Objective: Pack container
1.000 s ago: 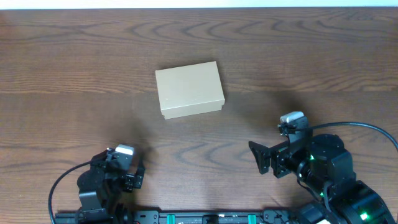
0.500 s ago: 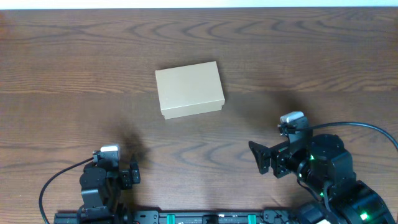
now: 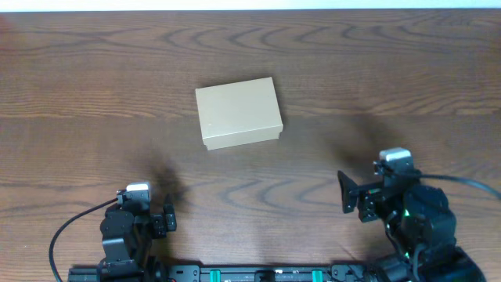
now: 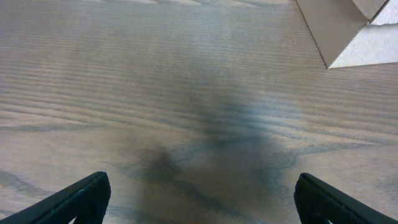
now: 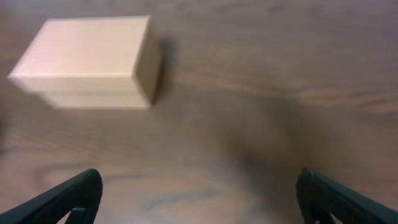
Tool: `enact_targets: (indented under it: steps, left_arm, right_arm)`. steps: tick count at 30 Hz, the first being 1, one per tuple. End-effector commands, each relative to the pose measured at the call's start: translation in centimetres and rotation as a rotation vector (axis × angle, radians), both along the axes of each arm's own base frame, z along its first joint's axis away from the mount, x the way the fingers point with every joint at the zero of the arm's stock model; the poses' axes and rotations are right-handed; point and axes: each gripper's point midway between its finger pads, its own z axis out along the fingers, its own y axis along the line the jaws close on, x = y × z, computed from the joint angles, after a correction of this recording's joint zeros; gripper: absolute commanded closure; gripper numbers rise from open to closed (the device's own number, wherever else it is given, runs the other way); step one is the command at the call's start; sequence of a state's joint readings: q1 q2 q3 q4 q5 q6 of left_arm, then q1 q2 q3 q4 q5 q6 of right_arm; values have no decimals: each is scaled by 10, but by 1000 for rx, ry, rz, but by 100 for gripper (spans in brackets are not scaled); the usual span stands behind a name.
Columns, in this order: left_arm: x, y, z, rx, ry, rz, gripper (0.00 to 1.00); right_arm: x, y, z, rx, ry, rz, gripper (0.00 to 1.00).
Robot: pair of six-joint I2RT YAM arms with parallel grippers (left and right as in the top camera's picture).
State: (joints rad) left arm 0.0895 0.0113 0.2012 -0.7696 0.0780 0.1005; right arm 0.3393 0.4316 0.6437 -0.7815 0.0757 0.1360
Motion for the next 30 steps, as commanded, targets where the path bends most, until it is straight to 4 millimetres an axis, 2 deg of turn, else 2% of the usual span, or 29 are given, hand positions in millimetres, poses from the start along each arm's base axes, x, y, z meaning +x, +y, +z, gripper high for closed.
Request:
enact_targets:
  steps: [1, 3, 6, 8, 15, 22, 30]
  left_arm:
    - [-5, 0, -9, -13, 33, 14, 5]
    - [-5, 0, -9, -13, 33, 14, 5]
    - [-5, 0, -9, -13, 33, 14, 4]
    - [-5, 0, -9, -13, 33, 14, 5]
    - [-5, 0, -9, -13, 33, 14, 5]
    - [-5, 0, -9, -13, 33, 14, 4]
    - [-5, 0, -9, -13, 33, 14, 5]
  right_arm:
    - [-1, -22, -22, -108, -45, -41, 1]
    - [-4, -35, -48, -135, -36, -84, 1]
    - [-7, -45, -74, -139, -20, -127, 1]
    - [-8, -47, -83, -139, -22, -139, 1]
    - [-10, -49, -99, -103, -26, -168, 1]
    - [-13, -44, -129, -28, 35, -186, 1]
    - [-12, -43, -123, -18, 5, -180, 1]
